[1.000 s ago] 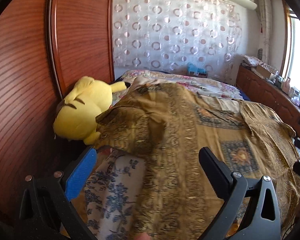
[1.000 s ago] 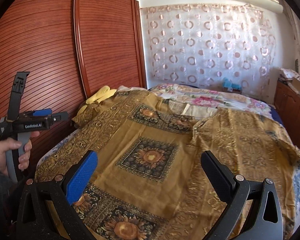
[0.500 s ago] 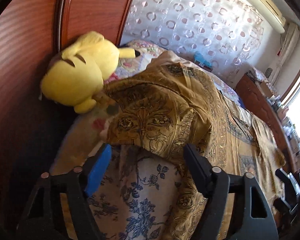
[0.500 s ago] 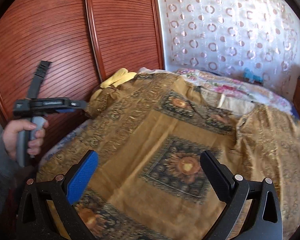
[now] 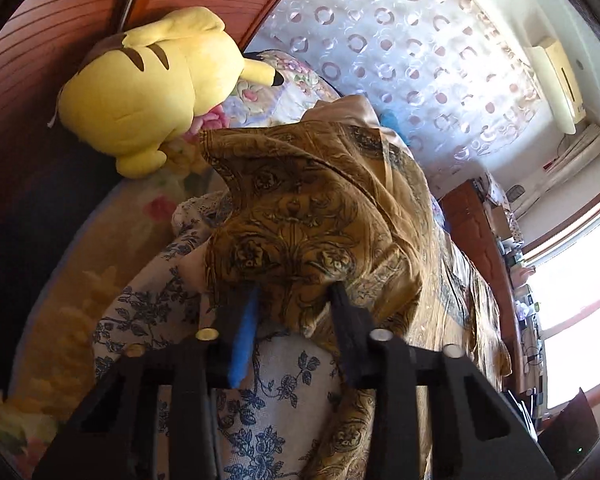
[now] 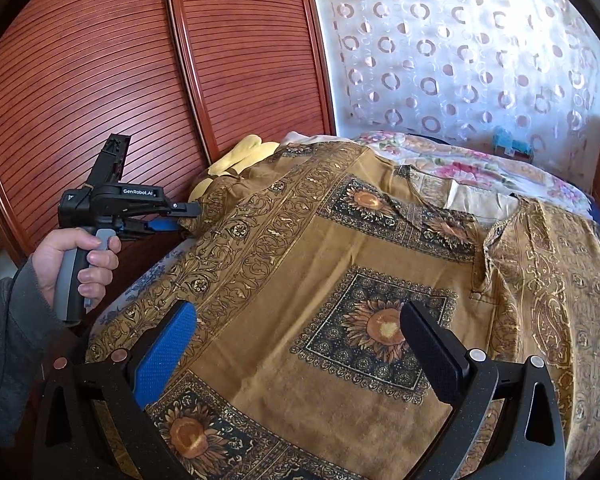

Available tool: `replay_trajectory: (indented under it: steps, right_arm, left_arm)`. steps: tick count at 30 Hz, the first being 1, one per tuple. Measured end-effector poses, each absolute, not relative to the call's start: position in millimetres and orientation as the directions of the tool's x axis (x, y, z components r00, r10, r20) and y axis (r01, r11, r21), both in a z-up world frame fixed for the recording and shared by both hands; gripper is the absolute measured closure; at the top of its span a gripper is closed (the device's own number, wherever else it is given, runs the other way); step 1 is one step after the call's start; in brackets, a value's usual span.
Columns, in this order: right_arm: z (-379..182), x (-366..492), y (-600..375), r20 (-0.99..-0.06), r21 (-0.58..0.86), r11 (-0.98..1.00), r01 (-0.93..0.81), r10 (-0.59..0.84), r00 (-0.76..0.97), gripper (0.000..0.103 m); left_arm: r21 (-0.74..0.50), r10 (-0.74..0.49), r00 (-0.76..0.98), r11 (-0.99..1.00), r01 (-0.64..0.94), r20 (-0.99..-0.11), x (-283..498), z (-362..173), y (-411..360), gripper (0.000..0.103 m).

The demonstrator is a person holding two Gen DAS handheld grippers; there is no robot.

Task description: Fold small clothes

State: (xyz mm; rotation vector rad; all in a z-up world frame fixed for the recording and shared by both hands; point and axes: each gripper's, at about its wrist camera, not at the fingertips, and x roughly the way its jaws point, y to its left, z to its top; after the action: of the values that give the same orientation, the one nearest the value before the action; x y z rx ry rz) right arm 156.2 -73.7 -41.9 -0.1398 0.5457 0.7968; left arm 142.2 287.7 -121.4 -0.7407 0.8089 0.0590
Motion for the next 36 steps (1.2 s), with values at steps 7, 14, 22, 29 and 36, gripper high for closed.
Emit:
replay_trajectory:
  steps: [7,14,22,29,36]
  right_arm:
    - [-45,158,-70,-0.513,0.080,0.701,-0.709,0.638,0.574,0.001]
    - [-49,158,-74,-0.516,0.085,0.707,-0.702,0.634,0.576,0.001]
    - [-44,160,-93,-0.497,0.105,0.737,-0.668,0.621,0.607,0.001]
    - [-44,158,-118,-0.485,0.107,0.768,-0.632,0.595,0.641,0.001]
    - [-44,160,-123,-0.488,0.123,0.781,-0.612,0.584,0.648,0.001]
  left_arm:
    - [-0.475,-0.140,0.720,0.832,-0.286,-0.679,137,-102,277,0.098]
    - [-0.339,-0.054,0.763,0.914,-0.221,-0.644,133,-61,257,0.099]
    - [-0.263,-0.152,0.763,0.964,-0.025,-0.629,152,-26,187,0.099]
    - [-0.144,-0.155,0.763,0.986,0.082,-0.627,141,-15,134,0.096]
    - [-0.083,-0.094,0.777,0.995,0.055,-0.622,118,-19,146,0.039]
